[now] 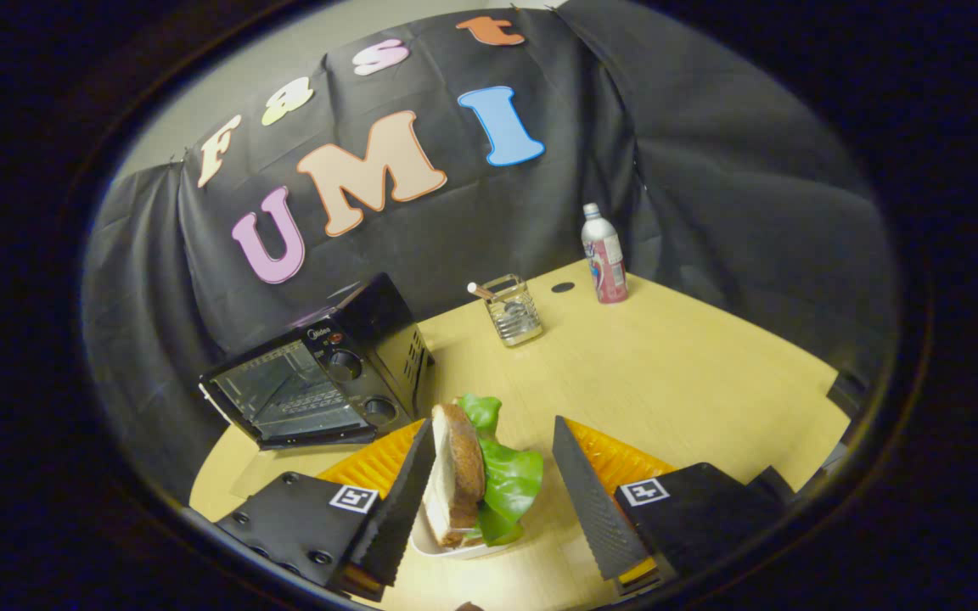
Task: Open the toaster oven, put the food inside, and close the toaster oven door.
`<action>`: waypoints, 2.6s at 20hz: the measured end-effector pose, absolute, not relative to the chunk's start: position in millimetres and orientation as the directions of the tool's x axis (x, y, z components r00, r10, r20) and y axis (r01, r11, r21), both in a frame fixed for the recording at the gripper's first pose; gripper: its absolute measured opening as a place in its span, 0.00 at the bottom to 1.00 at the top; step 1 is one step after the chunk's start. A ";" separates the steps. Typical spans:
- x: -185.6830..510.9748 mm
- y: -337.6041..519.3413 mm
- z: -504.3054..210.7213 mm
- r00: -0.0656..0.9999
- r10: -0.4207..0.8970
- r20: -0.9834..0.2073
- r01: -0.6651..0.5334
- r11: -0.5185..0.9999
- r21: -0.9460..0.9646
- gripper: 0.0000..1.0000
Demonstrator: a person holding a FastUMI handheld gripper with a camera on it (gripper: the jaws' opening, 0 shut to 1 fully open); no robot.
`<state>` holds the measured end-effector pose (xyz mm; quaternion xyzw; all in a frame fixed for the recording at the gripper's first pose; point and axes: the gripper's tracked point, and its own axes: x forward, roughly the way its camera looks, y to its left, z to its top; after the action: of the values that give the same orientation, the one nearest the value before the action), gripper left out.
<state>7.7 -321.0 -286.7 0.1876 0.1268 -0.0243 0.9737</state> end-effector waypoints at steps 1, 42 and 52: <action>8.7 -319.0 -291.1 0.966 0.010 -0.259 0.089 0.925 0.368 0.87; 9.8 -111.2 -226.3 0.998 -0.038 0.059 -0.030 0.533 0.845 0.40; 72.9 -63.8 -244.8 0.986 -0.148 0.076 -0.025 0.314 0.949 0.40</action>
<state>72.9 -63.8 -244.8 0.5844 -0.0744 -0.0381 0.8071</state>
